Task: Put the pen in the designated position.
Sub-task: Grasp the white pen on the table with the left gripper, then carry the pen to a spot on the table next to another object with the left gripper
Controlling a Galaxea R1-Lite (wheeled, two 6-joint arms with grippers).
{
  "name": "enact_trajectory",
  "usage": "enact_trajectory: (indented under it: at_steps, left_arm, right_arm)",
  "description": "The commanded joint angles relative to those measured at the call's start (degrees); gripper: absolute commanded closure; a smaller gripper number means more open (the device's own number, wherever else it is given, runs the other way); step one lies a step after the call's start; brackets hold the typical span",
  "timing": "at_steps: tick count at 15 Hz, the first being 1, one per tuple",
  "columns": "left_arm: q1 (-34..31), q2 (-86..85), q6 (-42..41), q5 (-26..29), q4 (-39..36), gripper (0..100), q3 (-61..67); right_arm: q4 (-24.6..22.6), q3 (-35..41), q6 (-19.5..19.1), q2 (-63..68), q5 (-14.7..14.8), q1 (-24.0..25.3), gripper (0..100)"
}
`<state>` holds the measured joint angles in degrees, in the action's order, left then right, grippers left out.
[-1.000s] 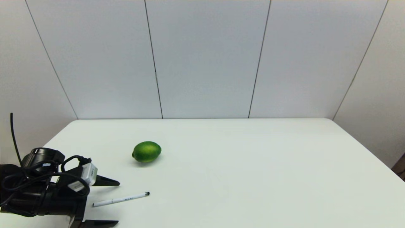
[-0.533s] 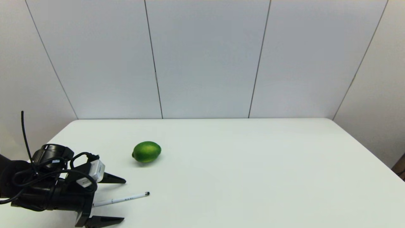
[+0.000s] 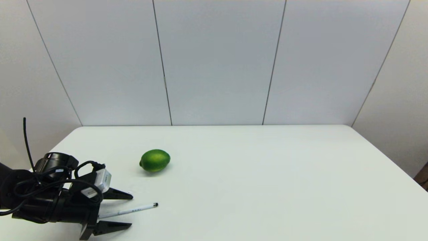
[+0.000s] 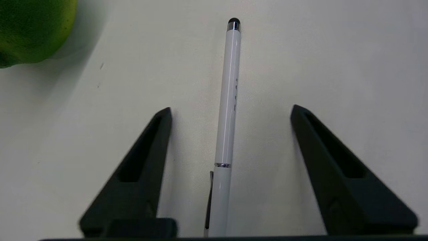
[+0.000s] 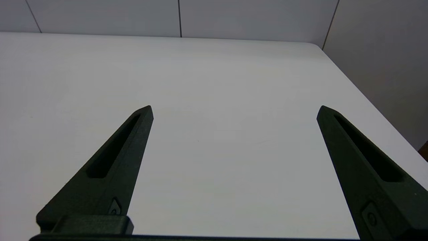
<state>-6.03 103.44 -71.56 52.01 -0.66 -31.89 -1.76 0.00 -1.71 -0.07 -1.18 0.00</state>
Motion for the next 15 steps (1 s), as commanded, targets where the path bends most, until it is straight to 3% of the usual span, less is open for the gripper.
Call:
enact_trajectory:
  at_steps: [1, 15]
  left_arm:
    - [-0.03, -0.17, -0.34, 0.29, 0.13, 100, 0.16]
    - [-0.03, -1.22, 0.46, 0.38, 0.22, 100, 0.07]
  right_arm:
    - [0.0, 0.79, -0.05, 0.07, -0.05, 0.0, 0]
    - [0.0, 0.79, -0.05, 0.07, -0.05, 0.0, 0]
